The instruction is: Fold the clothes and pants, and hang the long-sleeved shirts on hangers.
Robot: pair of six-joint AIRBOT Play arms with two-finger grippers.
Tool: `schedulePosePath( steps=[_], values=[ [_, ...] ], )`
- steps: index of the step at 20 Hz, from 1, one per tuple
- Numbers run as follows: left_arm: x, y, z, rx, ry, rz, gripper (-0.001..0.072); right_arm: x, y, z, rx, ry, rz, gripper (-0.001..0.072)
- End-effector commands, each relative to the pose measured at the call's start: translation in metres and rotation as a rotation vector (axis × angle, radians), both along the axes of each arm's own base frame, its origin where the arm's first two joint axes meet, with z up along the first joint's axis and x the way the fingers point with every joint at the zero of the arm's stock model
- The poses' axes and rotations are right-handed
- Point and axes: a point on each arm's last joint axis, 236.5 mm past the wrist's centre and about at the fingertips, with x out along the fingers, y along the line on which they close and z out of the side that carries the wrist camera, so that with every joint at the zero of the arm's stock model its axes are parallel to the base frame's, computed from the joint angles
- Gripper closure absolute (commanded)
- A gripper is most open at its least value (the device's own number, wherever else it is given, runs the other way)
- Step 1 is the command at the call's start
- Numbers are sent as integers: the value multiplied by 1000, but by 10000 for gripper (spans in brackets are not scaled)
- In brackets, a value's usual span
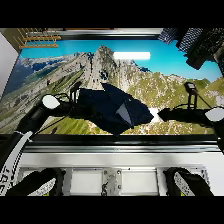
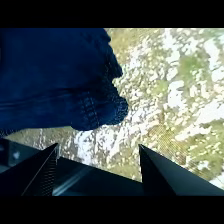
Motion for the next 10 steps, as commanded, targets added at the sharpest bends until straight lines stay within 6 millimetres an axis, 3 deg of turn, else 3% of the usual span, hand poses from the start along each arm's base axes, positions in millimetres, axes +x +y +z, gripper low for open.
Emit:
schedulePosePath(
  steps=[1, 4, 7, 10],
  values=[
    [13, 6, 27, 7, -87, 2, 701, -21, 9, -51, -47, 92, 173, 181],
    [21, 5, 27, 13, -85, -6, 701, -21, 13, -79, -86, 101, 269, 196],
    [28, 0, 29, 12, -69, -29, 701, 0, 6, -98, -114, 73, 224, 197],
    [39, -4, 36, 7, -76, -43, 701, 13, 23, -105, -62, 25, 256, 197]
  ],
)
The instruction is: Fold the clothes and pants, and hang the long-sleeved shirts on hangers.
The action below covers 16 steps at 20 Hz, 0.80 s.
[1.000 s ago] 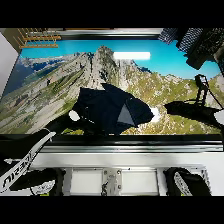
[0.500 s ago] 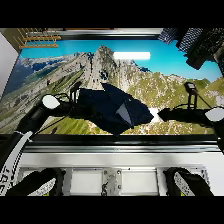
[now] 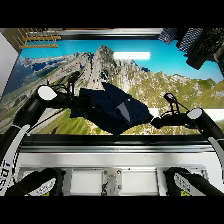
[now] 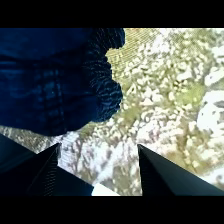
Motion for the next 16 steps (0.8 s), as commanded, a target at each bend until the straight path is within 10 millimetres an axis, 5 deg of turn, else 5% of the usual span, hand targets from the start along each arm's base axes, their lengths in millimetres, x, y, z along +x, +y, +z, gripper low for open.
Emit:
schedulePosePath(
  steps=[1, 4, 7, 10, 12, 16],
  values=[
    [12, -4, 8, -3, -7, -17, 701, 17, 16, -13, 33, -60, 44, 197],
    [22, -3, 19, -9, -28, -13, 701, 29, 17, -23, 0, -91, 31, 199],
    [33, 7, 33, -17, -54, 9, 701, 35, 16, -22, -14, -112, 24, 598],
    [42, 20, 52, -27, -66, 36, 701, 49, 17, 3, 13, -166, -20, 679],
    [52, 30, 87, -41, -122, 39, 701, 70, 19, 59, 21, -290, -13, 680],
    [56, 53, 233, -88, -470, 98, 701, 81, 33, 248, 39, -642, 70, 681]
  ],
)
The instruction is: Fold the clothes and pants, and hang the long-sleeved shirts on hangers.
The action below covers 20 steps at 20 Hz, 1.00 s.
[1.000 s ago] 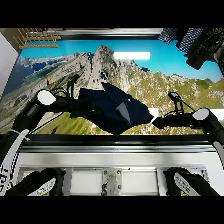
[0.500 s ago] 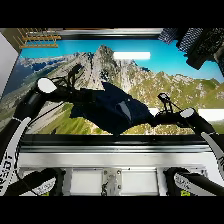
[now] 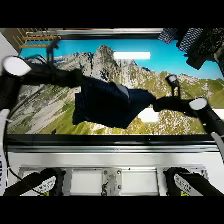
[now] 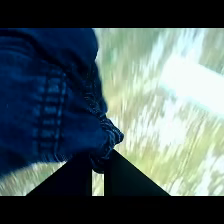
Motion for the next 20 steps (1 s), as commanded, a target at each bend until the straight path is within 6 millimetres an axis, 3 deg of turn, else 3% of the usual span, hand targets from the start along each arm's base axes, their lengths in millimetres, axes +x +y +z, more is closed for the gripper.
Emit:
schedulePosePath(
  steps=[1, 3, 5, 7, 9, 12, 15, 17, 20],
  values=[
    [-15, 23, 130, -35, -309, 57, 701, -12, 13, 155, 24, -270, 43, 681],
    [-45, 36, 203, -52, -507, 98, 701, -36, 18, 233, 49, -411, 49, 681],
    [-83, 47, 256, -54, -666, 136, 701, -63, 21, 284, 76, -510, 39, 681],
    [-120, 55, 291, -55, -782, 167, 701, -90, 23, 314, 107, -577, 24, 681],
    [-148, 63, 312, -58, -866, 208, 701, -114, 25, 330, 143, -602, 13, 681],
    [-175, 78, 337, -81, -976, 304, 701, -145, 31, 339, 181, -600, 21, 681],
    [-181, 94, 349, -108, -1028, 398, 702, -164, 37, 335, 247, -530, 14, 681],
    [-159, 103, 337, -111, -974, 435, 702, -166, 42, 317, 289, -410, 11, 681],
    [-93, 104, 289, -119, -780, 398, 702, -142, 42, 263, 321, -123, -40, 681]
  ],
)
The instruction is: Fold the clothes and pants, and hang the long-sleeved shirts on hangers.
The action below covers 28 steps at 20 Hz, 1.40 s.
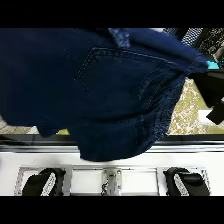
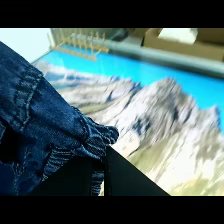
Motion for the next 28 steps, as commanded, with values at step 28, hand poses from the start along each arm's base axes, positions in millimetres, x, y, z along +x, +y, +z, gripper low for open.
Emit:
schedulePosePath(
  steps=[28],
  values=[
    [100, -51, -516, 284, 1237, -173, 702, 77, -98, -355, -494, 838, -269, 683]
  ],
)
